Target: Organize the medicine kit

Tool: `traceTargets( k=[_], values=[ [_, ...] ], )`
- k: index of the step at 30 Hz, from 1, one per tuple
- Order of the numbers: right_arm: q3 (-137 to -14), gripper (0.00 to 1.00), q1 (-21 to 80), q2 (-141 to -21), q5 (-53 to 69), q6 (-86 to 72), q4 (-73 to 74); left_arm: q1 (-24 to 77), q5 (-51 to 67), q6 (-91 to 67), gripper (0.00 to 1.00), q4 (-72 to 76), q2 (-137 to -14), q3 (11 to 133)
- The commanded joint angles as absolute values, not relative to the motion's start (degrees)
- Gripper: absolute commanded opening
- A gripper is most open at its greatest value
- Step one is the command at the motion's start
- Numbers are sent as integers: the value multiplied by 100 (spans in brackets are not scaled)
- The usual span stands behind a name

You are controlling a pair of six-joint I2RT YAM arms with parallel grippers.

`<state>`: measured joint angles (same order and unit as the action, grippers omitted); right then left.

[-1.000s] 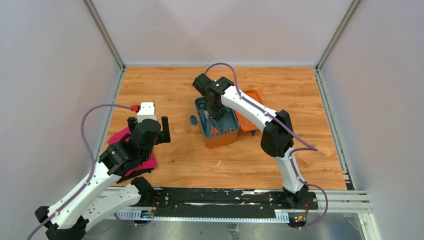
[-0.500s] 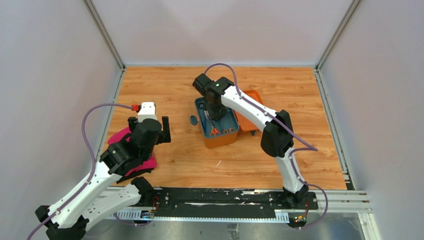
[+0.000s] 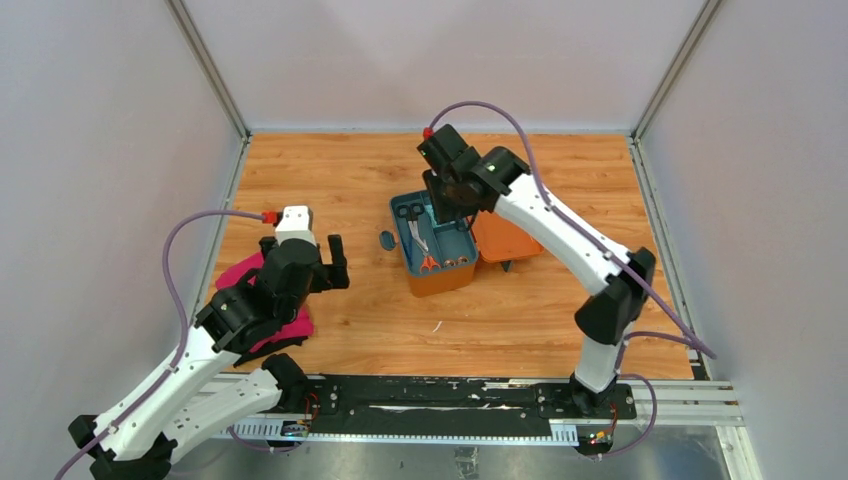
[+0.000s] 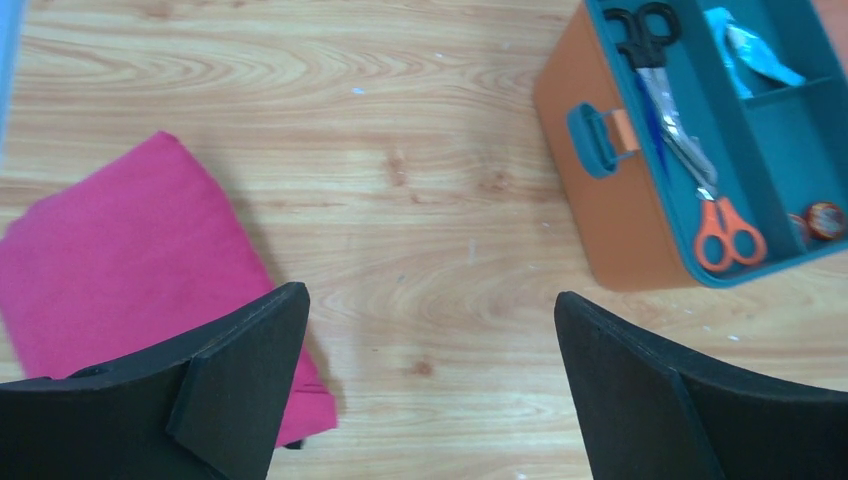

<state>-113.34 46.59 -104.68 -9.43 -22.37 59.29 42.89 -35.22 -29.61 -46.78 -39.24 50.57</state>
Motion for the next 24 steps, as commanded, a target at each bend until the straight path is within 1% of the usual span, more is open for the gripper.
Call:
traceTargets(
  k=[1,3,5,8,11,14,17,23,24],
  values=[
    [-10533,37,4391,-9735,-1428,-2018,5768,4220,-2577,-3237,100,-4312,-4138,5061],
    [-9922,37,4025,-9265,-1393,-2100,5521,4065,-2043,-3287,100,-4223,-4417,5172],
    [-9269,37,3492,-8758,-996,-2189,5192,3829,-1592,-3275,100,-4046,-4638,5217],
    [-8326,37,2608,-7964,-588,-2219,4653,3423,-1119,-3161,100,-3751,-4857,5227],
    [-7665,37,1656,-7560,-224,-2187,4358,2976,-780,-3038,100,-3485,-5023,5191],
    [-7338,37,655,-7508,334,-2099,4224,2547,-224,-2967,100,-3102,-5240,5072],
    [-7014,35,-52,-7642,702,-2053,4037,2428,281,-3008,100,-2755,-5468,4937],
    [-6691,30,-1090,-8328,1389,-1952,3685,2417,332,-3017,100,-2519,-5741,4883],
    [-6662,28,-1213,-8489,1573,-1947,3659,2417,289,-3005,100,-2500,-5771,4898]
  ],
)
